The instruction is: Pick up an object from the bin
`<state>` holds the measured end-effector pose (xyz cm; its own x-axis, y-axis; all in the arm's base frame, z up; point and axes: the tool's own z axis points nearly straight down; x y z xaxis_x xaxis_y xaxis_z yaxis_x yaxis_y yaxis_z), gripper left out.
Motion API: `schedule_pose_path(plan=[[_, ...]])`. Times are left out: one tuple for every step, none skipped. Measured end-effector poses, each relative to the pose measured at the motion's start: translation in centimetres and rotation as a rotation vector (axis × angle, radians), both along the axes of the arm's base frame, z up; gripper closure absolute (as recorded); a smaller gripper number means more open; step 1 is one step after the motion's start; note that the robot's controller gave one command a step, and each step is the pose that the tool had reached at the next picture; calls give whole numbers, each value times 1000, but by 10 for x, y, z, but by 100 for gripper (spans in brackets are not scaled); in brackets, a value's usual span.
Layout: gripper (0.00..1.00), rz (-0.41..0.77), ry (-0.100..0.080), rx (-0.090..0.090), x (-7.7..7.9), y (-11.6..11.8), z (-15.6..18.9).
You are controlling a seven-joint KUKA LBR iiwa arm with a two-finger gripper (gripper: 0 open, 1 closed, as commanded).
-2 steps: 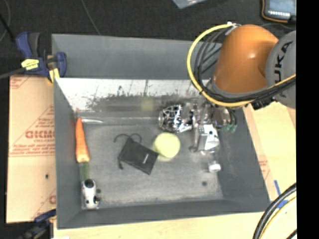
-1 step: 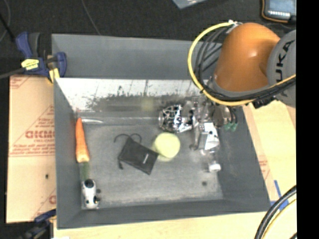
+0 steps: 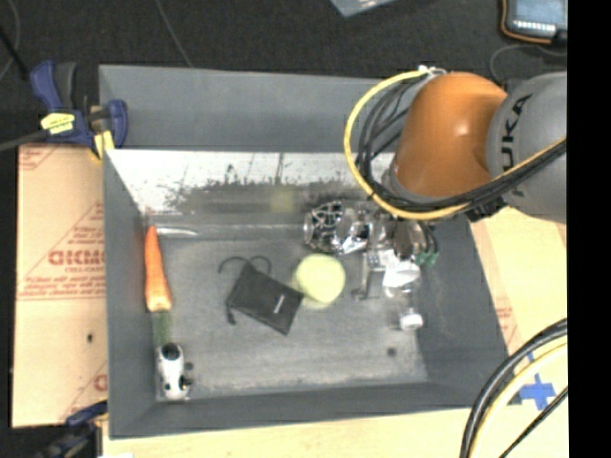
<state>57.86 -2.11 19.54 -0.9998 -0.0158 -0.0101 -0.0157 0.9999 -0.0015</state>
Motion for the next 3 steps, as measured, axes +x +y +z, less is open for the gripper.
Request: schedule_pose_path(plan=[[0,117,11,0,5,19,-27],[0,277,-4,-3,6,21,-44],[0,306,4,-1,8,18,-81]])
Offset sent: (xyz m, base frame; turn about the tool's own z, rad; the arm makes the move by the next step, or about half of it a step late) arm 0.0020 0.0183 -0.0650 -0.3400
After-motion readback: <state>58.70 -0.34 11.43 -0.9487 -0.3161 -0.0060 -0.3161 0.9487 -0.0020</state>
